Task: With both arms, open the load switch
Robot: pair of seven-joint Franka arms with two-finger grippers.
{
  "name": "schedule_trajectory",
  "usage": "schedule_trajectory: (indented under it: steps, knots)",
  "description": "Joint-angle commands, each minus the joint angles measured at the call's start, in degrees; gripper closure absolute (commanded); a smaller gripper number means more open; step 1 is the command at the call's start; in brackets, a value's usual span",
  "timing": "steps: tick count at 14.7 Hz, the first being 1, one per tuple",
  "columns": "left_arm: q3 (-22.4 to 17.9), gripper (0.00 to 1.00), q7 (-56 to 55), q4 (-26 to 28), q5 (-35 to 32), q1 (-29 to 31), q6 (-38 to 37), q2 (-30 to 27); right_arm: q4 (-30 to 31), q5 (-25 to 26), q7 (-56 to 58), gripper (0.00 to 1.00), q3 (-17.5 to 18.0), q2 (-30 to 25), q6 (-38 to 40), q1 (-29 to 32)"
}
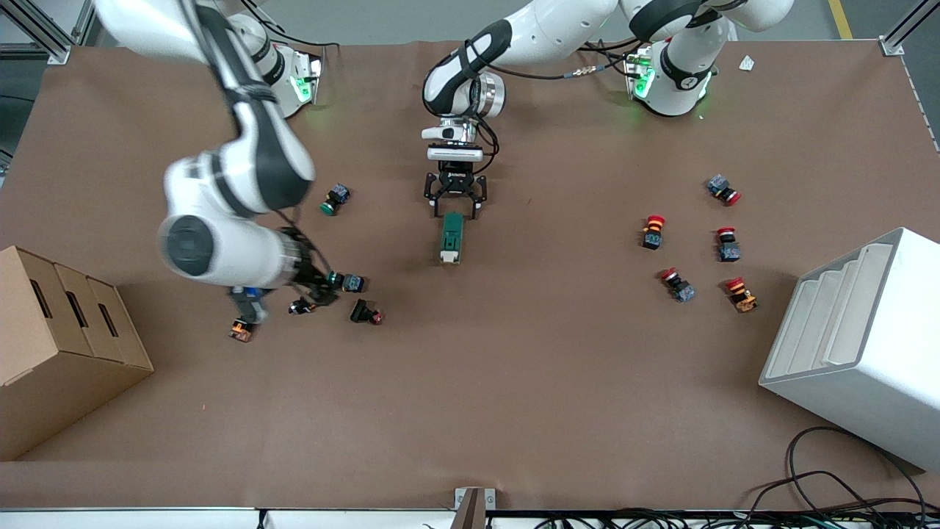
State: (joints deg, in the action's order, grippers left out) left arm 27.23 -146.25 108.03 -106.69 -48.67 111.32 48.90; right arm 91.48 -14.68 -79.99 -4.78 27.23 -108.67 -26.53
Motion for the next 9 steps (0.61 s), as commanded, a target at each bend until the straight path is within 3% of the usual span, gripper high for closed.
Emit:
schedule_trajectory:
  steps: [1,4,9]
  knots:
    - [-0.34,0.0,-1.32,-0.63,-1.06,-0.38,0.12,1.37,-1.65,-1.49,-12.51,0.0,-0.76,6.23,-7.14,-5.27]
    - [-0.42,0.0,-1.32,-0.72,-1.15,-0.38,0.12,1.63,-4.03,-1.58,-24.92,0.0,-0.76,13.27,-14.62,-9.93]
    - [-0.69,0.0,-1.32,-0.72,-1.06,-0.2,0.12,1.63,-3.85,-1.67,-31.72,0.0,1.16,16.28,-17.2,-14.42]
